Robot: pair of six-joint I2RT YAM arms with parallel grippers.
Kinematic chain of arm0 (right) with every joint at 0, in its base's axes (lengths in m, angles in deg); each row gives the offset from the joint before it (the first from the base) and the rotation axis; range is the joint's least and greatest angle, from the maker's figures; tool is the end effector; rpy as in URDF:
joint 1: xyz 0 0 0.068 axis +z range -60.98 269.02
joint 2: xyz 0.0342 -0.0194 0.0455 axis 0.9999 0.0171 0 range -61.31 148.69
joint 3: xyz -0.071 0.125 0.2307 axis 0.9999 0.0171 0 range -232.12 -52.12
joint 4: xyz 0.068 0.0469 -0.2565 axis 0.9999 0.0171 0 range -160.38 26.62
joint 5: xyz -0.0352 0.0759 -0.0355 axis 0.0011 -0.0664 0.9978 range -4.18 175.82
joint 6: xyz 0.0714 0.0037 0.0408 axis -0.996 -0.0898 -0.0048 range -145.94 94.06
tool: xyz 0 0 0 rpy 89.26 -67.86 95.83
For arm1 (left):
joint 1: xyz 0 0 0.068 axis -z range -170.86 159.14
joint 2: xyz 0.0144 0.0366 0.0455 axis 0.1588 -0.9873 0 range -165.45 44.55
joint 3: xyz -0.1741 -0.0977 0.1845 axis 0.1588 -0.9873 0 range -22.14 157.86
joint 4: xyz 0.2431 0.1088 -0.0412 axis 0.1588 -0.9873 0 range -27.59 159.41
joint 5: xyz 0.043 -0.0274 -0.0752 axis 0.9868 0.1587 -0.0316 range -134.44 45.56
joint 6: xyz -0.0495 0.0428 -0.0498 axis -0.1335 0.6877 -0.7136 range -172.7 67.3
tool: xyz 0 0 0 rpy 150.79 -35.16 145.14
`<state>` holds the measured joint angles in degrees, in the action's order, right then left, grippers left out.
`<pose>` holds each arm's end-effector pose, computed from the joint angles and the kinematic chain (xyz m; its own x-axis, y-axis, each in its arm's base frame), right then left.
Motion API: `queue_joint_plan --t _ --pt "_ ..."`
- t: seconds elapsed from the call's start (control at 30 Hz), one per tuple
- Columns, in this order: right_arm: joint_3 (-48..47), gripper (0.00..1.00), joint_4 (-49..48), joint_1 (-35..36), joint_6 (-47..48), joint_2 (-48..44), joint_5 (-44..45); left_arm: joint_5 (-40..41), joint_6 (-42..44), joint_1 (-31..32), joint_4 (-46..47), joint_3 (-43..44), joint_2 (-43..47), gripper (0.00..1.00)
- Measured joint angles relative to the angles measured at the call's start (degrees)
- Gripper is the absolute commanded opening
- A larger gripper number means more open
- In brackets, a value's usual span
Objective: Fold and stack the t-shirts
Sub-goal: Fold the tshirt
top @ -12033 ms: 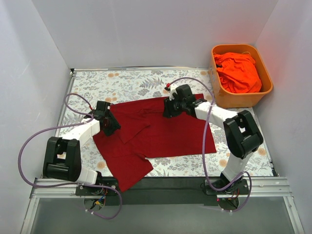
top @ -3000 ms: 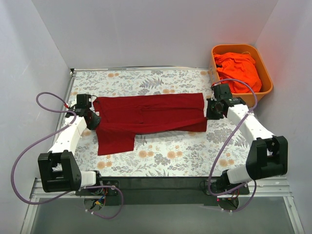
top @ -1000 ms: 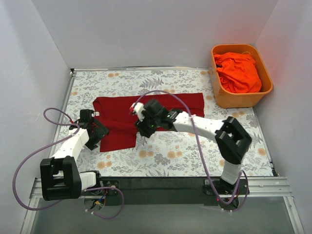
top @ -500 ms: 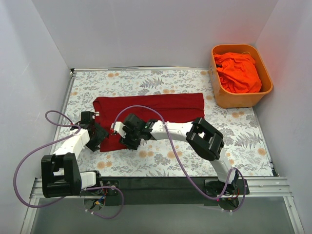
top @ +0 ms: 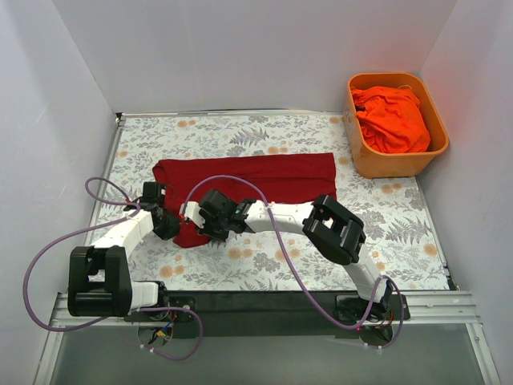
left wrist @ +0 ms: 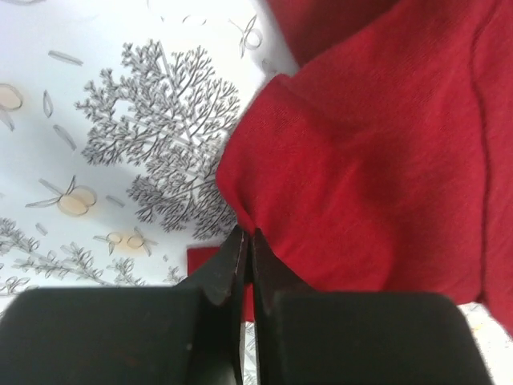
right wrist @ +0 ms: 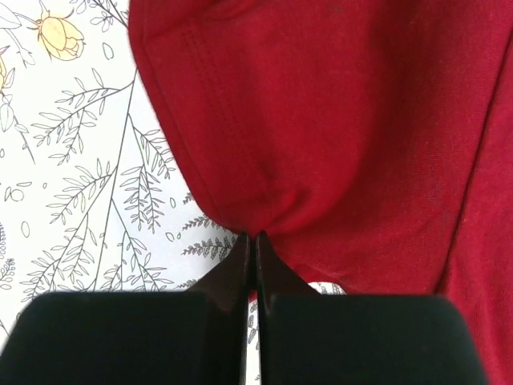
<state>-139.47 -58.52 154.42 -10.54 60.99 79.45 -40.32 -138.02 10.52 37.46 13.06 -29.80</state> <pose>0.2018 0.4598 0.1338 -0.0443 -0.7306 -0.6814 -0.9823 0.1562 -0.1037 0.2308 -0.0005 0.1157 -0.0779 -0.9925 -0.0942 -0.9426 0.1041 -0.3174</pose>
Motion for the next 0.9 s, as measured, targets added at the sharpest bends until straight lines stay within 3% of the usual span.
queue_joint_plan --t 0.13,0.3,0.5,0.9 --pt "0.0 0.01 0.4 0.2 0.3 -0.3 1.3 0.5 0.6 0.2 -3.1 1.3 0.2 0.0" --pt "-1.6 0.01 2.5 -0.3 1.5 -1.1 4.6 1.9 2.4 0.3 -7.2 11.9 0.2 0.0" --pt "-8.6 0.01 2.8 -4.0 2.9 -1.2 8.2 1.7 4.0 0.5 -4.8 23.2 -3.5 0.0" --pt "-16.2 0.01 3.0 -12.1 4.5 2.2 11.4 -1.9 5.2 0.6 2.6 27.4 -17.1 0.0"
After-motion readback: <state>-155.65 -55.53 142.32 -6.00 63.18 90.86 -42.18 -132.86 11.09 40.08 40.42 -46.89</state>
